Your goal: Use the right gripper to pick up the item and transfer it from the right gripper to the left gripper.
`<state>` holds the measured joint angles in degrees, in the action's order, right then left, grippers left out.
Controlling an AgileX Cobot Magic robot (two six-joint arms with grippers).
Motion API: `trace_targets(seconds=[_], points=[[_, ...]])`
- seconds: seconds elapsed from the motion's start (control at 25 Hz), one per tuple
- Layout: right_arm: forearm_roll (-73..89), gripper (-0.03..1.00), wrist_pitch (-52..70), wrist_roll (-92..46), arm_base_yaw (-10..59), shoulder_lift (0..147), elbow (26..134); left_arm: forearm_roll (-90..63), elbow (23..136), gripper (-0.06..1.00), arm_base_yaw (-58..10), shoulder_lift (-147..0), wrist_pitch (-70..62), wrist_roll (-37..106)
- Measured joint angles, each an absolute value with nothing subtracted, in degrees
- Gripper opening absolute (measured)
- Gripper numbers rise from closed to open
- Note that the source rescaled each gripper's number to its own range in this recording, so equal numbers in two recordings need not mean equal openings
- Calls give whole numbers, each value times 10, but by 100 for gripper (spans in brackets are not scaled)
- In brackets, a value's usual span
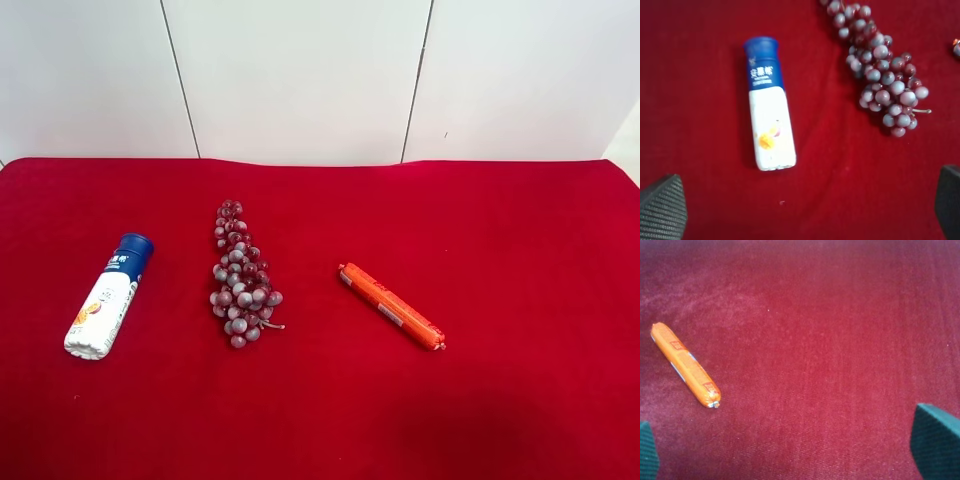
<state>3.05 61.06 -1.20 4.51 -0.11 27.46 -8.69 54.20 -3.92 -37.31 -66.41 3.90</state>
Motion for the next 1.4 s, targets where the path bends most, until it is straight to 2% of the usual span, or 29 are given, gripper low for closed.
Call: trace_targets(seconds=[0.44, 0.84, 1.16, 1.4], points=[[31, 100, 611, -12, 45, -1, 275, -40, 535, 100, -39, -158, -694, 39], [31, 100, 611, -12, 45, -1, 275, -36, 389, 100, -39, -7, -689, 41], [31, 100, 611, -12, 45, -1, 275, -36, 300, 100, -39, 3, -617, 41], [31, 100, 611, -12, 45, -1, 275, -36, 293, 100, -39, 3, -613, 41]])
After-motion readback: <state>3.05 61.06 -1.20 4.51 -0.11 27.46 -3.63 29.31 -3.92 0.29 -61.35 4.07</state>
